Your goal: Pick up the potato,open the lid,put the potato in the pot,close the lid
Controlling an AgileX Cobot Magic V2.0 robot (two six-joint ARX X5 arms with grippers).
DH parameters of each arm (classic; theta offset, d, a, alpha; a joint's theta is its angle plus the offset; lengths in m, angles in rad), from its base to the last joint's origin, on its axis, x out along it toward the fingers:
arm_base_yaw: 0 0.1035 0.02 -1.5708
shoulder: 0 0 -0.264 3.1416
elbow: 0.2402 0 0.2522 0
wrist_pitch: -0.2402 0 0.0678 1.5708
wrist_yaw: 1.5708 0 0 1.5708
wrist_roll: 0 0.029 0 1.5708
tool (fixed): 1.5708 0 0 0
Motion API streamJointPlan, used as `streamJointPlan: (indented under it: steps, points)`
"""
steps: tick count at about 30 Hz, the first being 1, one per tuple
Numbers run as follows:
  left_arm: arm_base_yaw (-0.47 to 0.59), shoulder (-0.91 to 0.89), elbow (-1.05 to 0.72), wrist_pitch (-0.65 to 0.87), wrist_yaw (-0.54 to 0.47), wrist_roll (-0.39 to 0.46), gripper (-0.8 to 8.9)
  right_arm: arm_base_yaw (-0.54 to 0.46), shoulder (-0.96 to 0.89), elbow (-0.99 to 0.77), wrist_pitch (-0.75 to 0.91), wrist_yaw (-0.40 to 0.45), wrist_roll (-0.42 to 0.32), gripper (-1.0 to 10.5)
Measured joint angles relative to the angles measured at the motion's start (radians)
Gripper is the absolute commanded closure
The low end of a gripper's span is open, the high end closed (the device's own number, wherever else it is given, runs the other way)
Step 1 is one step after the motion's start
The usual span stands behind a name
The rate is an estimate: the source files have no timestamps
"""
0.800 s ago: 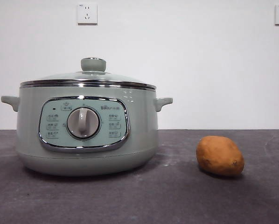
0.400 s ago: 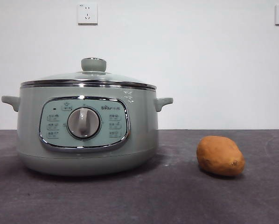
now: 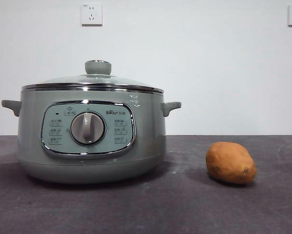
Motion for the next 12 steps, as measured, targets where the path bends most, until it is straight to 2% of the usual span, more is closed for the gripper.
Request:
streamJointPlan:
  steps: [1, 2, 4, 9, 12]
  points:
    - [0.0, 0.023, 0.014, -0.003, 0.0, 0.004, 4.6, 0.0, 0.012, 0.0, -0.008, 0.0, -0.006, 6.3]
    - [0.0, 0.042, 0.026, -0.004, 0.0, 0.007, 4.13, 0.0, 0.022, 0.0, -0.016, 0.0, -0.009, 5.6]
    - [0.0, 0.063, 0.041, -0.008, 0.0, 0.008, 4.05, 0.0, 0.035, 0.0, -0.03, 0.0, -0.012, 4.8]
    - [0.0, 0.078, 0.089, -0.009, -0.004, 0.008, 4.05, 0.005, 0.063, 0.0, -0.037, 0.026, -0.016, 4.7]
    - [0.0, 0.078, 0.128, -0.009, -0.018, 0.013, 4.05, 0.065, 0.102, 0.0, -0.037, 0.151, -0.01, 4.7]
